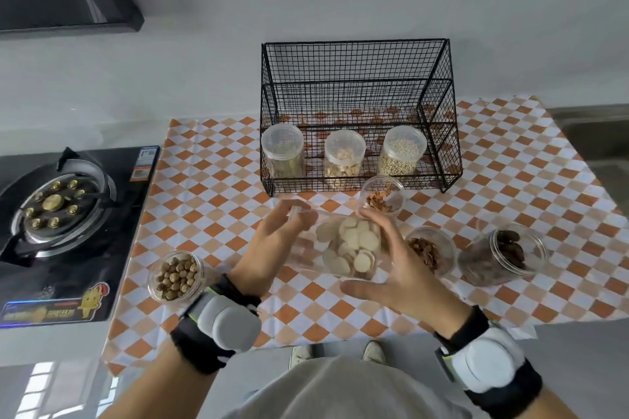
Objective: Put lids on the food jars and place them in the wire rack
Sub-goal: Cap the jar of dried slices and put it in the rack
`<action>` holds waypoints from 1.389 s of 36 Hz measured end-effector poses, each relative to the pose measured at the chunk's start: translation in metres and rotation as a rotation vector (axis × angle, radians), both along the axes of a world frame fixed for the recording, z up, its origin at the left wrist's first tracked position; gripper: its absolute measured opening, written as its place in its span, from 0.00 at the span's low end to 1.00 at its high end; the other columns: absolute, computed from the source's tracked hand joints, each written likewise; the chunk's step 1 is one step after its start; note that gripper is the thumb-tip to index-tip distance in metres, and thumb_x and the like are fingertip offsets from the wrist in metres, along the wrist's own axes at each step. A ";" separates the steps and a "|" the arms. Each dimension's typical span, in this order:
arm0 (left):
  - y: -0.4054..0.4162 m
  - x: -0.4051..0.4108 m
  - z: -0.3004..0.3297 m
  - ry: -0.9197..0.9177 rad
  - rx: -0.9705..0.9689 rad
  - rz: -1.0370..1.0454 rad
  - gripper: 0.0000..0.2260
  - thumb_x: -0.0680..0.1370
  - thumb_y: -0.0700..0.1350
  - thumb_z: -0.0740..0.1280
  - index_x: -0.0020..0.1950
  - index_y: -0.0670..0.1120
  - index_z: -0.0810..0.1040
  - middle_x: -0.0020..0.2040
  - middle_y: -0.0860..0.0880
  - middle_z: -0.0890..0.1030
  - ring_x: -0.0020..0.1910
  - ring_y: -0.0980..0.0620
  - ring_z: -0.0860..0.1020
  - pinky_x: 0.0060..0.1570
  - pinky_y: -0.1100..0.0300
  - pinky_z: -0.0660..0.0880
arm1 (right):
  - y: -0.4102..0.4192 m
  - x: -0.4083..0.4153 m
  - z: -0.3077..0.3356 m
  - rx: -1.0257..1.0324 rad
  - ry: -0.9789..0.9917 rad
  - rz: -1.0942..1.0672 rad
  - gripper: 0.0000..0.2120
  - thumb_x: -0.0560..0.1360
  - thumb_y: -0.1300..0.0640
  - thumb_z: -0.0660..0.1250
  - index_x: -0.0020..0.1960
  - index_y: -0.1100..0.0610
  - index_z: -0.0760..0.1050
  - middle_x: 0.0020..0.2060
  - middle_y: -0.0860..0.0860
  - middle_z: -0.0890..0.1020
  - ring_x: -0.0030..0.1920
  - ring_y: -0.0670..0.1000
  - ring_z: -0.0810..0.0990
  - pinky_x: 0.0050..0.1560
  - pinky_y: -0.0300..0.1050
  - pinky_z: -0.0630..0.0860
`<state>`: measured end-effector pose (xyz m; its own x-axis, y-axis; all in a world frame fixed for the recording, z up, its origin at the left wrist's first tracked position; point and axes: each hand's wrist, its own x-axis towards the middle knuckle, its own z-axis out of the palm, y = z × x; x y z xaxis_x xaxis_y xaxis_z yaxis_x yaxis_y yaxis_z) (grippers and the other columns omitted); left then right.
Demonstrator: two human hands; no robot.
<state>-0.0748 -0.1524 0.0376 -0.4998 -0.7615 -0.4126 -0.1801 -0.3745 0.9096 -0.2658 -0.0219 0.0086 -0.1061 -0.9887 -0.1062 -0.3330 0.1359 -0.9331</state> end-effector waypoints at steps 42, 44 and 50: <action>0.018 -0.018 -0.001 -0.014 -0.033 -0.003 0.18 0.75 0.61 0.64 0.58 0.53 0.80 0.57 0.47 0.84 0.58 0.44 0.83 0.59 0.38 0.80 | -0.001 -0.009 0.030 0.456 -0.301 -0.059 0.34 0.73 0.21 0.49 0.64 0.39 0.77 0.32 0.42 0.82 0.25 0.50 0.73 0.25 0.42 0.66; 0.014 -0.018 0.003 -0.018 0.101 -0.012 0.24 0.71 0.65 0.66 0.60 0.51 0.80 0.62 0.42 0.82 0.58 0.38 0.83 0.58 0.35 0.80 | 0.005 -0.016 0.030 0.384 -0.240 0.016 0.41 0.67 0.18 0.54 0.76 0.33 0.57 0.55 0.33 0.80 0.32 0.41 0.78 0.39 0.44 0.74; 0.020 -0.024 0.010 -0.030 0.351 -0.123 0.18 0.83 0.60 0.59 0.55 0.45 0.77 0.46 0.42 0.85 0.42 0.39 0.81 0.35 0.54 0.79 | 0.010 -0.013 0.021 -0.076 0.093 -0.034 0.37 0.73 0.33 0.63 0.79 0.41 0.57 0.70 0.32 0.71 0.70 0.33 0.70 0.65 0.35 0.68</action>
